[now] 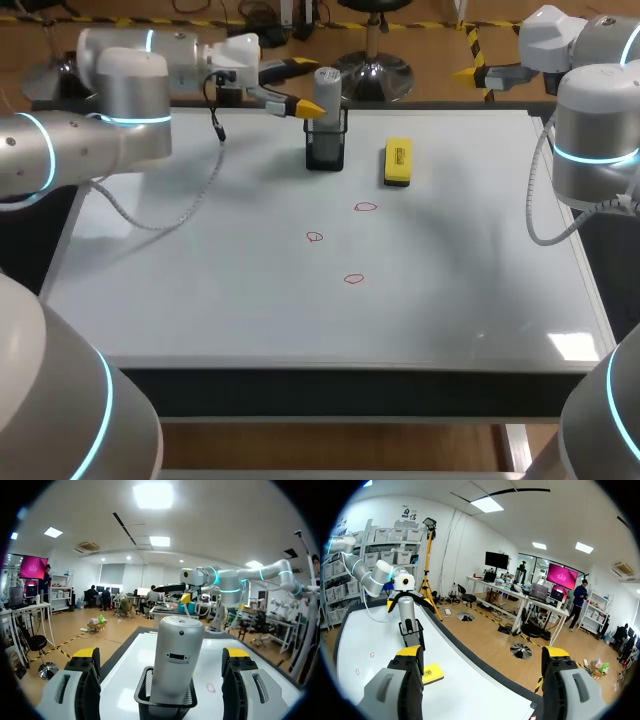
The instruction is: Pick up the inspection probe, press it on each red-marked spot on the whiteboard one by one, put down the probe, pick up the eraser, and wipe off all the red marks.
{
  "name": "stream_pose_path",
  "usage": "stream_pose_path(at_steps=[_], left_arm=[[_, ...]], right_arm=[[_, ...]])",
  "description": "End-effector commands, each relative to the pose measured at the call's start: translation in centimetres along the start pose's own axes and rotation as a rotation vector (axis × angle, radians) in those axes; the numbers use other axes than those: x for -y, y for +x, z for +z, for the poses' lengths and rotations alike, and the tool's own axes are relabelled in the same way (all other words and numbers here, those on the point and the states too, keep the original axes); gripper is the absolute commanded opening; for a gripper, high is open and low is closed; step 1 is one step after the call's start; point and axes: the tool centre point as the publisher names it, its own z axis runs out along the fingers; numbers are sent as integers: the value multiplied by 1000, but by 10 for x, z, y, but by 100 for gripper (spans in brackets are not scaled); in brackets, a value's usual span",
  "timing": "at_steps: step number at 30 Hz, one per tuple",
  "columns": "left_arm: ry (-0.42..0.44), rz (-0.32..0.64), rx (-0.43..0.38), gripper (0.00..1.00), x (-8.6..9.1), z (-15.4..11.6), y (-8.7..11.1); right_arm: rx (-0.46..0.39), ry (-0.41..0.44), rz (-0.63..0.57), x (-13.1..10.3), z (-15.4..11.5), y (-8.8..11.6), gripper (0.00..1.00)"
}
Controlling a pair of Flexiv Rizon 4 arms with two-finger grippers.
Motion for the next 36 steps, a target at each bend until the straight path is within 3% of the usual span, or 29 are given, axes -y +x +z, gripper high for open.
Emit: stream_pose_path(at_steps=[1,13,30,34,36], left_arm=[[5,5,-4,100,-2,8,-3],[32,16,10,100,-2,30,0],[17,28,27,100,-4,33,7],[17,27,28,82,-6,31,8],[15,30,22,42,-6,31,9]], right_arm=[[-1,1,0,0,0,0,100],[-1,1,0,0,0,0,100],[-1,1,0,0,0,0,100],[-1,1,0,0,0,0,100],[-1,1,0,0,0,0,100]])
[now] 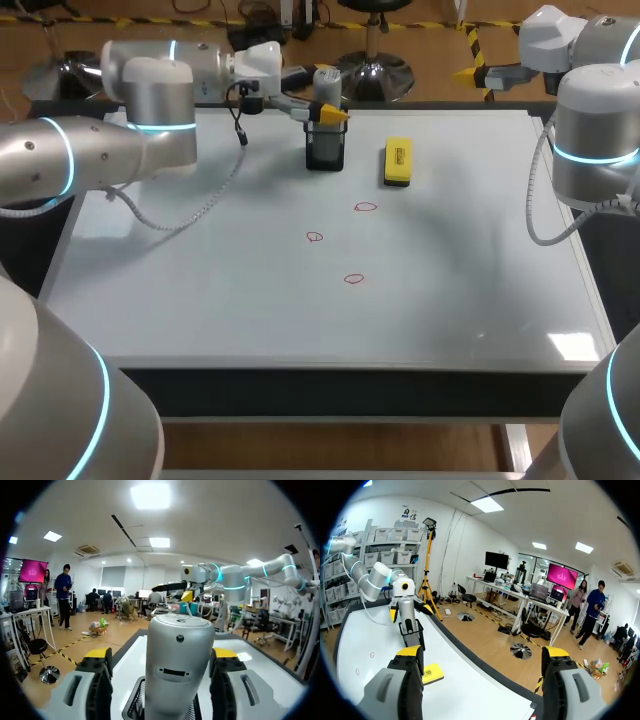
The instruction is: Pick up the inspection probe, press it on each red-marked spot on the whiteboard one by one, put down the probe, pick up the eraser, and wipe off all the red marks.
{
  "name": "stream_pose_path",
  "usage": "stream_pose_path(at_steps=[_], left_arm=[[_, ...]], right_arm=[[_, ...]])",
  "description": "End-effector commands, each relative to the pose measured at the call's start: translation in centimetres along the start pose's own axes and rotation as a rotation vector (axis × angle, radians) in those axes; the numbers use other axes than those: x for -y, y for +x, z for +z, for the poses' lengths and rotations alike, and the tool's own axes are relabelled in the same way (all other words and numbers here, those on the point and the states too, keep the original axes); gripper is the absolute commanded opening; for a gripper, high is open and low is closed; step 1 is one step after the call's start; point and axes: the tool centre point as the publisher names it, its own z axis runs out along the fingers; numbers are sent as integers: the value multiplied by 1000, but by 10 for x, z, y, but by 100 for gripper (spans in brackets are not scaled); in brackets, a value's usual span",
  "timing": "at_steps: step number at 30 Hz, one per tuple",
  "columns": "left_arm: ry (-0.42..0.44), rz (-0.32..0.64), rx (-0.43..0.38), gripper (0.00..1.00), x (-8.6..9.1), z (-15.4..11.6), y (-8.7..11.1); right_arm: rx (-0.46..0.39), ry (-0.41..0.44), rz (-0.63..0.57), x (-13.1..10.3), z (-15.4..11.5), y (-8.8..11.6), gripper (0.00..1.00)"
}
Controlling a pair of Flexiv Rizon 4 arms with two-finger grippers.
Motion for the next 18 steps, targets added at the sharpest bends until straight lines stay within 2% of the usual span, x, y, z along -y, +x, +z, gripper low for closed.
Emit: stream_pose_path(at_steps=[1,2,3,10,18], left_arm=[[-1,4,-1,33,0,-3,4],[0,5,-3,20,1,-4,4],[2,10,-6,0,1,-6,4],[-1,49,-38,0,9,-10,9],[1,85,-36,0,28,-11,18]], right_arm=[[-1,1,0,0,0,0,100],[-1,1,0,0,0,0,100],[-1,1,0,0,0,0,100],[-1,1,0,0,0,0,100],[-1,1,0,0,0,0,100]])
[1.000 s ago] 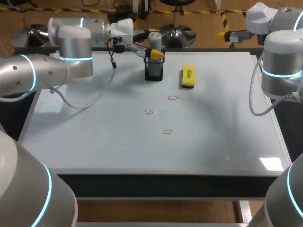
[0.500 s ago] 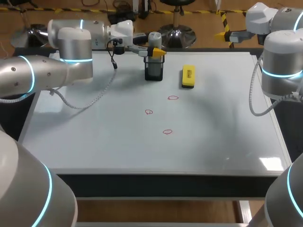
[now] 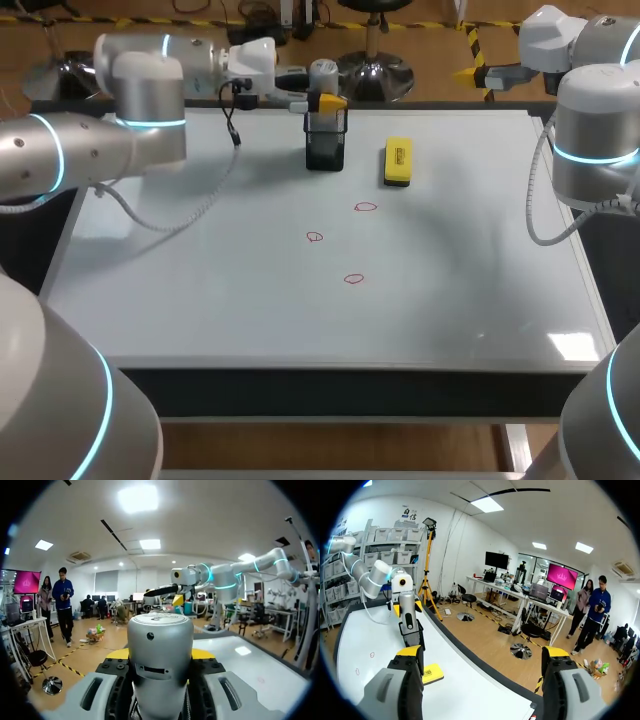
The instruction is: Pick up the inspection probe, press it on each red-marked spot on the whiteboard one by one, put down the probe, pick up the eraser, and wipe off all the red marks.
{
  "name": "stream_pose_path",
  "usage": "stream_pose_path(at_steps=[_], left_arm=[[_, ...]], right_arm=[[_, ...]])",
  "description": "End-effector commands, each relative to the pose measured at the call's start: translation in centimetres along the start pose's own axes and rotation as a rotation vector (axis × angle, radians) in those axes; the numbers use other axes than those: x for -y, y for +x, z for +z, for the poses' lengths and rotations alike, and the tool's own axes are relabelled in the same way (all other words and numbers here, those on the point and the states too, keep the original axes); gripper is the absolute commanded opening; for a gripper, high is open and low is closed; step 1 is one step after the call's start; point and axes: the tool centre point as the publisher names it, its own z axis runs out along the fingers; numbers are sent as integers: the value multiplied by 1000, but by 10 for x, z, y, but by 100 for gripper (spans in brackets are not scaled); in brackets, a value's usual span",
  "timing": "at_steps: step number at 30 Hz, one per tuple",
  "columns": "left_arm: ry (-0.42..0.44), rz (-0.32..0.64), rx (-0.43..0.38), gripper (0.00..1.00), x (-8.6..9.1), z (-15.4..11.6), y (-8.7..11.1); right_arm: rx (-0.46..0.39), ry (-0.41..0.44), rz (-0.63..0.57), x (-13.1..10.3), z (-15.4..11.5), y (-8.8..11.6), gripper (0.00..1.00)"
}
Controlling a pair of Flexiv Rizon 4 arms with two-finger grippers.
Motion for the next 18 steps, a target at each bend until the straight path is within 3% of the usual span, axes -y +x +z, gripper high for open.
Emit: stream_pose_path(at_steps=[1,10,18], left_arm=[[-10,10,14,0,13,-2,7],[-31,4,8,0,30,1,3],[-30,7,17,0,56,1,2]], right_arm=[[-1,1,0,0,0,0,100],[-1,1,0,0,0,0,100],[-1,1,0,0,0,0,100]])
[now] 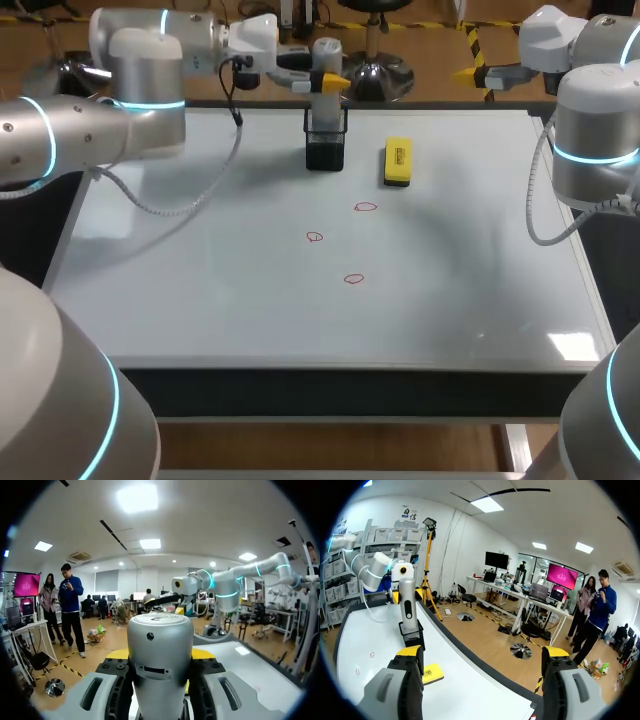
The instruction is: Pick up the inspection probe, press it on each red-marked spot on the whiteboard one by one, put down the probe, pick up the eraser, and wipe off all the red marks.
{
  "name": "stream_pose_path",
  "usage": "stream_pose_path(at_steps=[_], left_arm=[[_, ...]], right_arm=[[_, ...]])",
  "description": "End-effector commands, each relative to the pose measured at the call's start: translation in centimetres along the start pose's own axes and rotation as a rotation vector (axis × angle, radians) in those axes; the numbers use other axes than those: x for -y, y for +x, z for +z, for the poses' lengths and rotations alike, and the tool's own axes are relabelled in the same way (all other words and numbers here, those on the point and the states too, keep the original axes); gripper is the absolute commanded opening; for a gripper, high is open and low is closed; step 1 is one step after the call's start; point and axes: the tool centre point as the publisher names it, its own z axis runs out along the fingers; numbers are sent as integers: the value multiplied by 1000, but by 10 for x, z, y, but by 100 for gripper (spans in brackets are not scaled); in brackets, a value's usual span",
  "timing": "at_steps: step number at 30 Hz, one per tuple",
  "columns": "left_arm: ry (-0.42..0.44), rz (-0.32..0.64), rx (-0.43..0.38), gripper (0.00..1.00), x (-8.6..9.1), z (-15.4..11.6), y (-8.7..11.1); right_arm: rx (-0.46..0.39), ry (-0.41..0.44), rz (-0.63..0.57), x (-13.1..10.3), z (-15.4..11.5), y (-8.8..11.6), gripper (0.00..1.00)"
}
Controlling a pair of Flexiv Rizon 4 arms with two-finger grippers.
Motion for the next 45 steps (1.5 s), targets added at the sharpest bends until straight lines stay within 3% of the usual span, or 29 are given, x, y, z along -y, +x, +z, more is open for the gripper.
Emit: stream_pose_path(at_steps=[1,26,34,45], left_arm=[[-15,7,11,0,18,-3,4],[42,21,34,0,92,-29,19],[40,27,72,0,94,-63,31],[38,21,129,0,80,-117,43]], right_arm=[[-1,1,0,0,0,0,100],[-1,1,0,0,0,0,100],[-1,1,0,0,0,0,100],[-1,1,0,0,0,0,100]])
